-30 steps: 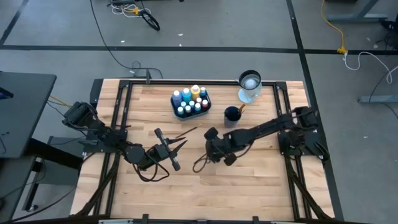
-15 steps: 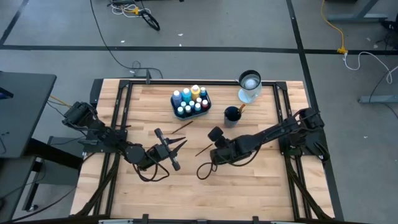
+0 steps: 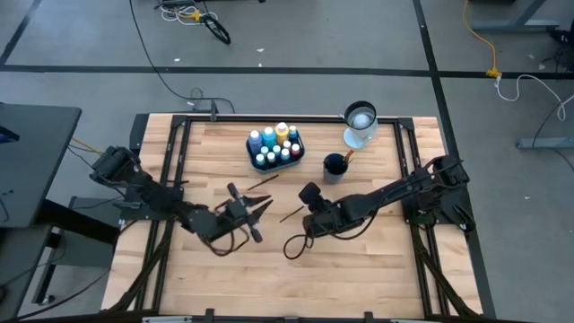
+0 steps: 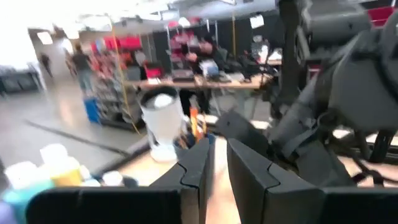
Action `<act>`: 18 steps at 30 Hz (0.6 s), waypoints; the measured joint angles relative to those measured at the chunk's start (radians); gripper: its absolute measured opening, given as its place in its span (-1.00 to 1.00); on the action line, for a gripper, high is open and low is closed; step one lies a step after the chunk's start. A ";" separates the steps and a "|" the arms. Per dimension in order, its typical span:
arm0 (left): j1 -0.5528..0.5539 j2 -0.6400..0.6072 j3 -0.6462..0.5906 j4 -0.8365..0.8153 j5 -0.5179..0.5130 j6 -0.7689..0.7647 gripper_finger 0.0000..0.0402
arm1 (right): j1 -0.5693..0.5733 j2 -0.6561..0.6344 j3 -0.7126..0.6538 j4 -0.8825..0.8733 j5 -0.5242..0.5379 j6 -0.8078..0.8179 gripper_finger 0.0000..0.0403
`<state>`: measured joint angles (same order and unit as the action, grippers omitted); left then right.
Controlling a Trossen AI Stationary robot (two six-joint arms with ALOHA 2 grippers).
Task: Pick & Place Paint Supplies
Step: Put the silver paint brush into the blue cup
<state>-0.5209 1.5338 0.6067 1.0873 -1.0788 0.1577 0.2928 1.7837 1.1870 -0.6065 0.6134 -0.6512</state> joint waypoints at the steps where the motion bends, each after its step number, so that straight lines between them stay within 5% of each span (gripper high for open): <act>1: 0.014 0.000 0.000 -0.042 0.026 -0.060 -0.67 | 0.000 -0.001 0.000 0.010 0.000 -0.013 -1.00; 3: 0.053 0.000 0.000 -0.145 0.122 -0.177 -0.63 | 0.000 -0.002 0.000 0.051 0.000 -0.040 -1.00; 8: 0.206 0.001 0.000 -0.350 0.562 -0.503 -0.40 | 0.000 -0.002 0.000 0.117 -0.019 -0.094 -1.00; 14: 0.326 0.001 0.000 -0.468 0.817 -0.386 -0.09 | -0.003 -0.003 0.000 0.142 -0.060 -0.073 -1.00; 18: 0.388 0.003 0.000 -0.531 0.996 -0.341 0.04 | -0.026 -0.003 0.000 0.152 -0.189 0.129 -1.00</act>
<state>-0.1330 1.5365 0.6067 0.5566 -0.0832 -0.1829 0.2666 1.7809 1.1873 -0.4544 0.4245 -0.5219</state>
